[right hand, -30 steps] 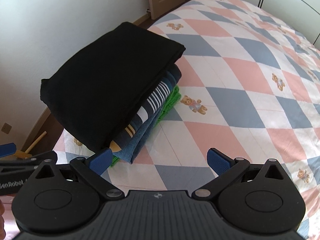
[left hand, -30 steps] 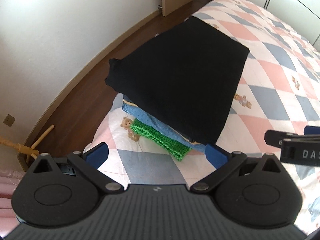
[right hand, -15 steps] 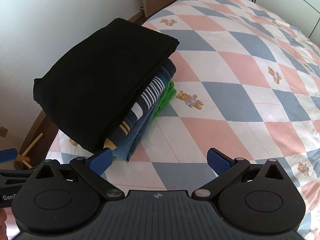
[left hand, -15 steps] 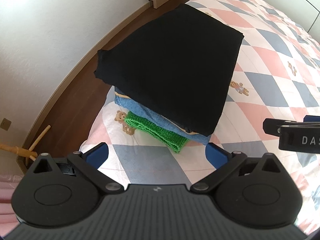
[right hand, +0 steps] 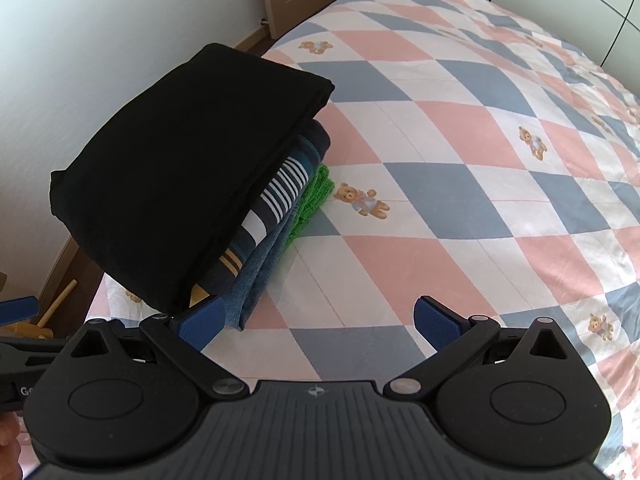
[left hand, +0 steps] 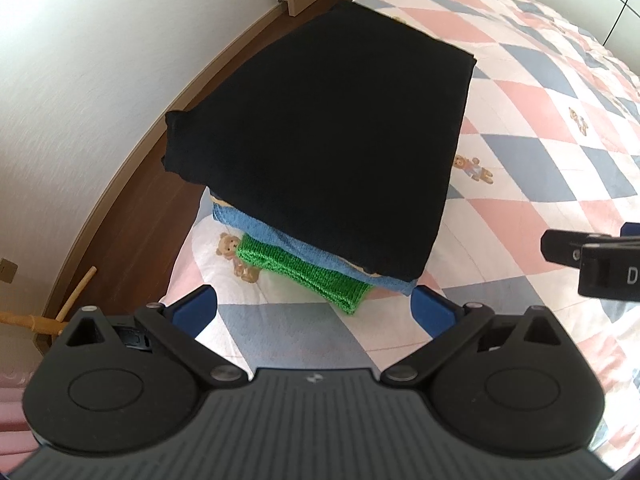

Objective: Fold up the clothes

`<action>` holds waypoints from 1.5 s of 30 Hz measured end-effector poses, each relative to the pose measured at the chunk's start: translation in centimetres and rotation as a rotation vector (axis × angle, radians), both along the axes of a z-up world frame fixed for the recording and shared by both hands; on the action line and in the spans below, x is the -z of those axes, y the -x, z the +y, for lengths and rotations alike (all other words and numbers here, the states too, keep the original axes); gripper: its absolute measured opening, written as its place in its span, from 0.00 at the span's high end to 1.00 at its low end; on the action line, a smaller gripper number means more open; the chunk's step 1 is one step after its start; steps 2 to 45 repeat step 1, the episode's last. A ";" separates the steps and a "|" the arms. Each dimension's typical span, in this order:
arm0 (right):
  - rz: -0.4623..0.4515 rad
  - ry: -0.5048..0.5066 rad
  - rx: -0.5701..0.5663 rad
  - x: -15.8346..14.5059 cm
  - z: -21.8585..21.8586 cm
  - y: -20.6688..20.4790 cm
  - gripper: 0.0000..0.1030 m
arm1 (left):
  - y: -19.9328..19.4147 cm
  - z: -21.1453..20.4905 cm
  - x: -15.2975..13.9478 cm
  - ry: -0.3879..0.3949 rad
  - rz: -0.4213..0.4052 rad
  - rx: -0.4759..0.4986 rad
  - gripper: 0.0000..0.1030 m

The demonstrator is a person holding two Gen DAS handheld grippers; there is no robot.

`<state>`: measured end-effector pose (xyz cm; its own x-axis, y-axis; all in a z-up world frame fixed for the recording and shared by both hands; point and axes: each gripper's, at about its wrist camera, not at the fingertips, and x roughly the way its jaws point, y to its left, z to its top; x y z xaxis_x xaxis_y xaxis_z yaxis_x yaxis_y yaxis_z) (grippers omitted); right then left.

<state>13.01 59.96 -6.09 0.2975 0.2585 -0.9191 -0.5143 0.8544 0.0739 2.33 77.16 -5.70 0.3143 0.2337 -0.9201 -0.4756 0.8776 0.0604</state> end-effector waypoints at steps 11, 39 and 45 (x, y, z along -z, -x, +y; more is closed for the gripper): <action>0.000 0.000 0.000 0.0 0.0 0.0 0.00 | 0.2 0.0 -0.1 -0.009 -0.006 -0.003 0.01; 0.000 0.000 0.000 0.0 0.0 0.0 0.00 | 0.2 0.0 -0.1 -0.009 -0.006 -0.003 0.01; 0.000 0.000 0.000 0.0 0.0 0.0 0.00 | 0.2 0.0 -0.1 -0.009 -0.006 -0.003 0.01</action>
